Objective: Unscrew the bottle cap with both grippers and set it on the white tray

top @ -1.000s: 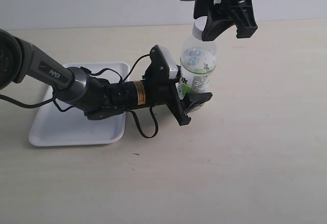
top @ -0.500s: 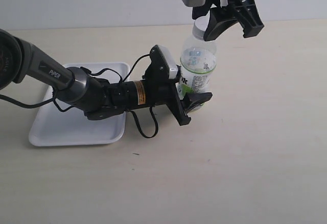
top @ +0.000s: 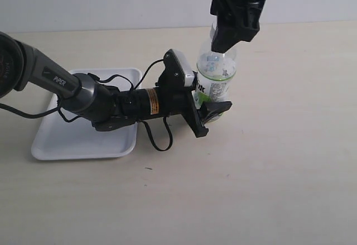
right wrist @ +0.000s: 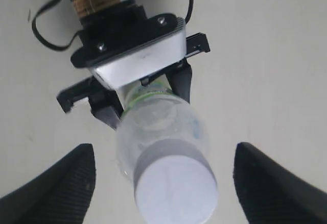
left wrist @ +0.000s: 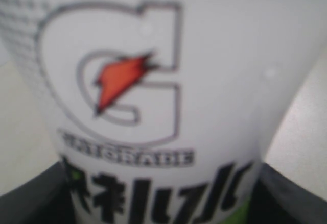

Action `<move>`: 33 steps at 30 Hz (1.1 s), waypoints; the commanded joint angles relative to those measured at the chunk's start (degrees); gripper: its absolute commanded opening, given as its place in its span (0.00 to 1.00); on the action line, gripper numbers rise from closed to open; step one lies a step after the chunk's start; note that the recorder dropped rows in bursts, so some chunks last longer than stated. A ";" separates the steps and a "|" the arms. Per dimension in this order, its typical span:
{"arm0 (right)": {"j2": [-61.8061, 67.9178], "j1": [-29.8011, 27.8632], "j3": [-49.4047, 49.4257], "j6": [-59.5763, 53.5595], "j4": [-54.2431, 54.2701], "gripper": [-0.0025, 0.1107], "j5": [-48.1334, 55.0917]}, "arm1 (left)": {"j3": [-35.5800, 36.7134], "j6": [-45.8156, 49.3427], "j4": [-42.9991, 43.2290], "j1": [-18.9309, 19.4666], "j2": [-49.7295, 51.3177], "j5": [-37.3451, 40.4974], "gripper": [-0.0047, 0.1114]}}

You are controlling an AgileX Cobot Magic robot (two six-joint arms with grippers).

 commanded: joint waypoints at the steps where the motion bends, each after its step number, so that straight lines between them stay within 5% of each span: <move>1: -0.23 0.15 0.06 15.11 3.36 0.66 -0.37 | -0.05 0.08 0.32 0.06 -0.62 -0.09 0.04; 12: -0.23 0.15 0.06 46.22 3.02 0.62 -0.37 | -0.05 0.08 0.32 0.06 -0.62 -0.09 0.04; 33: 0.34 0.15 0.06 47.80 -3.15 0.54 -0.37 | -0.05 -3.03 0.32 0.06 -0.62 -0.09 0.04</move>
